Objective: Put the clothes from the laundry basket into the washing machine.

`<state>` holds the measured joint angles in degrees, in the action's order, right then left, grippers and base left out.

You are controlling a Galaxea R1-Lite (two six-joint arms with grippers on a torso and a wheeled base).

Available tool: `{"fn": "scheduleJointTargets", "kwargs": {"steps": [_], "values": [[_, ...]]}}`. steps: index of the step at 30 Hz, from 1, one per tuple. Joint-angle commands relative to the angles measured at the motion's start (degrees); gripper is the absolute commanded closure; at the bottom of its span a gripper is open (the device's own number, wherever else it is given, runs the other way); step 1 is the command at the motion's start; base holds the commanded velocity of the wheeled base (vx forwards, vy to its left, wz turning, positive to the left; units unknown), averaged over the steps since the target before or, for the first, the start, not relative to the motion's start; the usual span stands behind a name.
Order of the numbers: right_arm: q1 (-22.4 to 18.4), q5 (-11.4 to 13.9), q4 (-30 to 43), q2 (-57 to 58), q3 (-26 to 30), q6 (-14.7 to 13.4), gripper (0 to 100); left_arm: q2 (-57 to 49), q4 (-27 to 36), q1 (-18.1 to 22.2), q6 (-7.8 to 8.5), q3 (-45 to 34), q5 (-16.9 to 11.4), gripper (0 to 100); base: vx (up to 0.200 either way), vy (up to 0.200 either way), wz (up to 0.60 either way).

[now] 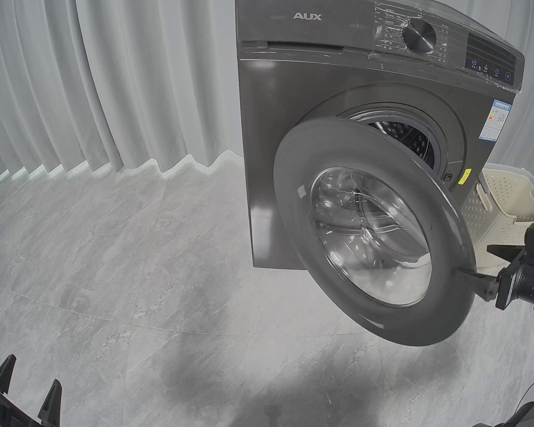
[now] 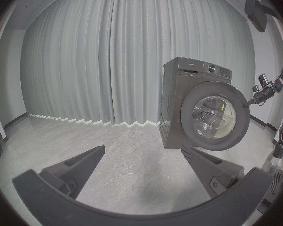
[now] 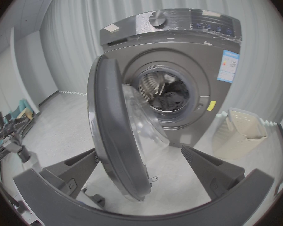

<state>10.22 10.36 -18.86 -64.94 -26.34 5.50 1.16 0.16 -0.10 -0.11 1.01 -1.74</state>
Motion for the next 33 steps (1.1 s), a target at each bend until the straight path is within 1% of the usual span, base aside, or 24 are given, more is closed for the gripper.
{"fn": "scheduleJointTargets", "kwargs": {"steps": [1, 3, 5, 6, 9, 11, 12, 14, 15, 17, 18, 19, 20, 21, 22, 23, 24, 25, 26, 27, 28, 30, 32, 33], "values": [[-11.01, -0.08, -1.71, 0.95, -1.87, 1.45, 0, -1.16, 0.02, 0.1, 0.11, -0.92, -0.1, 0, 0.0, 0.0, 0.0], [-15.58, -0.08, -1.8, 0.52, -2.57, 2.24, 0, -1.16, 0.02, 0.1, 0.02, -0.92, -0.1, 0, 0.0, 0.0, 0.0], [-15.75, -0.08, -1.8, 0.43, -2.66, 2.24, 0, -1.16, 0.02, 0.1, 0.02, -0.92, -0.1, 0, 0.0, 0.0, 0.0], [-18.3, -0.08, -1.8, 0.25, -3.01, 2.24, 0, -1.16, 0.02, 0.1, -0.24, -0.92, -0.1, 0, 0.0, 0.0, 0.0], [-17.95, 0.18, -1.18, 0.95, -2.4, 2.24, 0, -1.16, 0.02, 0.1, -0.15, -0.92, -0.01, 0, 0.0, 0.0, 0.0], [-17.33, 0.62, -0.65, 1.13, -1.87, 2.24, 0, -1.16, -0.07, 0.19, -0.24, -0.92, -0.01, 0, 0.0, -0.2, 0.0], [-15.58, 1.77, 0.14, 2.1, 0.33, 2.24, 0, -1.16, 0.02, 0.19, -0.15, -0.92, -0.01, 0, 0.0, -0.2, 0.0], [-13.47, 2.47, 1.19, 3.68, 2.09, 2.32, 0, -1.16, 0.02, 0.19, -0.24, -0.92, -0.01, 0, 0.0, -0.2, 0.0], [-11.71, 2.82, 2.6, 4.73, 3.32, 2.24, 0, -1.16, -0.07, 0.19, -0.24, -0.92, -0.01, 0, 0.0, -0.2, 0.0], [-8.37, 3.7, 5.68, 5.96, 4.2, 1.88, 0, -1.16, 0.02, 0.19, -0.24, -0.92, -0.01, 0, 0.0, -0.2, 0.0], [-7.84, 3.88, 6.11, 6.14, 4.28, 1.8, 0, -1.16, 0.02, 0.19, -0.24, -0.92, -0.01, 0, 0.0, -0.2, 0.0], [-4.94, 4.93, 8.49, 7.02, 4.37, 1.27, 0, -1.16, -0.07, 0.1, -0.15, -0.92, -0.01, 0, 0.0, -0.2, 0.0], [-4.77, 5.02, 8.66, 7.11, 4.28, 1.27, 0, -1.16, 0.02, 0.1, -0.15, -0.92, -0.01, 0, 0.0, -0.2, 0.0], [-2.04, 6.16, 10.07, 7.37, 4.28, 0.21, 0, -1.16, -0.07, 0.1, -0.07, -0.92, -0.01, 0, 0.0, -0.2, 0.0], [0.77, 7.48, 10.51, 7.37, 4.37, -1.72, 0, -1.16, 0.02, 0.19, -0.15, -0.92, -0.01, 0, 0.0, -0.2, 0.0], [2.26, 8.18, 10.42, 7.37, 4.28, -3.04, 0, -1.16, 0.02, 0.1, -0.15, -0.92, -0.01, 0, 0.0, -0.2, 0.0], [2.26, 8.18, 10.42, 7.37, 4.28, -3.04, 0, -1.16, 0.02, 0.1, -0.15, -0.92, -0.01, 0, 0.0, -0.2, 0.0], [5.08, 8.71, 9.98, 7.11, 4.2, -6.38, 0, -1.16, -0.07, 0.1, -0.07, -0.92, -0.01, 0, 0.0, -0.2, 0.0], [5.08, 8.71, 9.98, 7.11, 4.2, -6.38, 0, -1.16, -0.07, 0.1, -0.07, -0.92, -0.01, 0, 0.0, -0.2, 0.0], [8.5, 8.8, 8.66, 5.79, 3.05, -11.21, 0, -1.16, -0.07, 0.1, -0.07, -0.92, 0.07, 0, 0.0, -0.2, 0.0], [9.12, 8.8, 7.26, 4.73, 2.79, -12.53, 0, -1.16, -0.07, 0.1, 0.02, -1.01, -0.01, 0, 0.0, 0.0, 0.0], [9.3, 8.8, 4.27, 2.01, 2.61, -14.02, 0, -1.16, -0.07, 0.1, 0.11, -1.01, -0.01, 0, 0.0, 0.0, 0.0], [9.3, 8.62, 0.58, -0.63, 2.88, -14.46, 0, -1.16, -0.07, 0.1, 0.11, -0.92, -0.01, 0, 0.0, 0.0, 0.0], [9.3, 8.62, -2.41, -2.38, 3.32, -14.73, 0, -1.16, -0.07, 0.1, 0.2, -0.92, -0.01, 0, 0.0, 0.0, 0.0]]}}
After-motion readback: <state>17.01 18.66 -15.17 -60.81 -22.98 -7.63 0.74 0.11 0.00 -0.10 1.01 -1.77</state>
